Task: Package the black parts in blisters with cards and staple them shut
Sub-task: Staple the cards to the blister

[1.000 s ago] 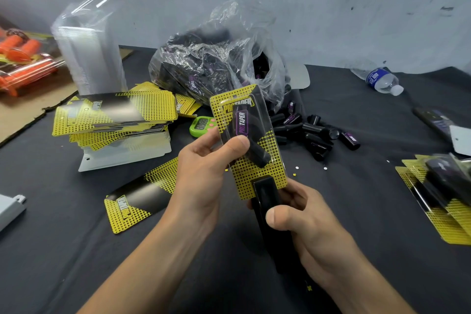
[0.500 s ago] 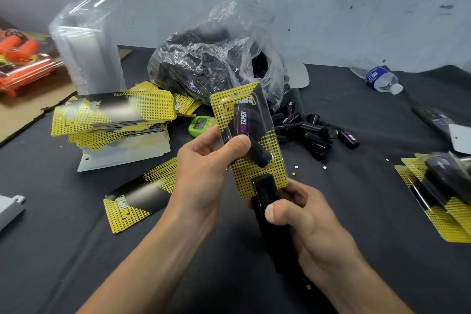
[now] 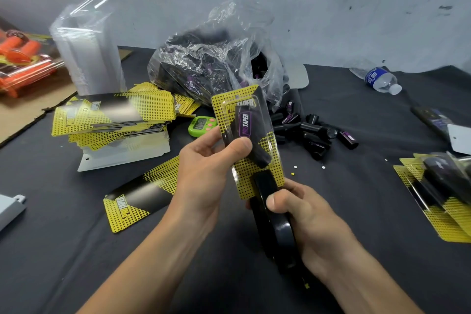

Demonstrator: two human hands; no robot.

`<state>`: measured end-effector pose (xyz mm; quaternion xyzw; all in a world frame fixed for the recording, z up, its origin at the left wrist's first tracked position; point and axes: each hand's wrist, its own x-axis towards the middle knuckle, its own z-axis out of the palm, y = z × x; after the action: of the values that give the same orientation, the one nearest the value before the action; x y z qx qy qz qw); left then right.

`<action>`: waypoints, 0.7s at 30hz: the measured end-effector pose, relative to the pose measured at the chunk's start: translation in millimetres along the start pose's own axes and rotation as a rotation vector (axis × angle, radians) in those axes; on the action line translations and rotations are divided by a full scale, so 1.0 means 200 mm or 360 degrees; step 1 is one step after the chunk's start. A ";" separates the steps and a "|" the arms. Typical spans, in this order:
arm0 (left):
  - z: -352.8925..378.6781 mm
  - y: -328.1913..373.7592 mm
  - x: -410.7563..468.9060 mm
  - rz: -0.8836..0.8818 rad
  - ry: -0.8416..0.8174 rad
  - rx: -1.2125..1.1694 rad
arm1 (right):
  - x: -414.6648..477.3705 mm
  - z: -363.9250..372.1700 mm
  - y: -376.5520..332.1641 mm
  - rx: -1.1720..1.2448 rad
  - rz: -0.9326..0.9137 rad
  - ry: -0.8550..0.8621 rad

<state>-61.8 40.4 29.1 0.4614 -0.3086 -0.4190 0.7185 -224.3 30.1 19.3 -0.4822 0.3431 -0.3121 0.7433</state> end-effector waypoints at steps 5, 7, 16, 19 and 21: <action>-0.02 -0.02 0.05 -0.0163 0.0250 -0.0071 | 0.01 -0.05 -0.01 -0.0022 0.0224 -0.0165; -0.05 -0.01 0.08 -0.0193 0.0289 -0.0084 | 0.00 -0.07 -0.02 -0.0098 0.0223 -0.0120; -0.09 0.06 0.07 -0.0283 0.0217 -0.0150 | 0.02 -0.10 -0.02 -0.1275 -0.0070 0.0698; -0.07 0.05 0.06 -0.0292 0.0150 -0.0109 | 0.02 -0.11 0.01 -0.1312 -0.0198 0.0769; -0.06 0.05 0.05 -0.0294 0.0124 -0.0097 | 0.01 -0.10 0.03 -0.1331 -0.0410 0.0848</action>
<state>-44.0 38.2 33.3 0.4817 -0.2237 -0.4745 0.7019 -239.2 20.3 6.9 -0.6805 0.5539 -0.3492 0.3291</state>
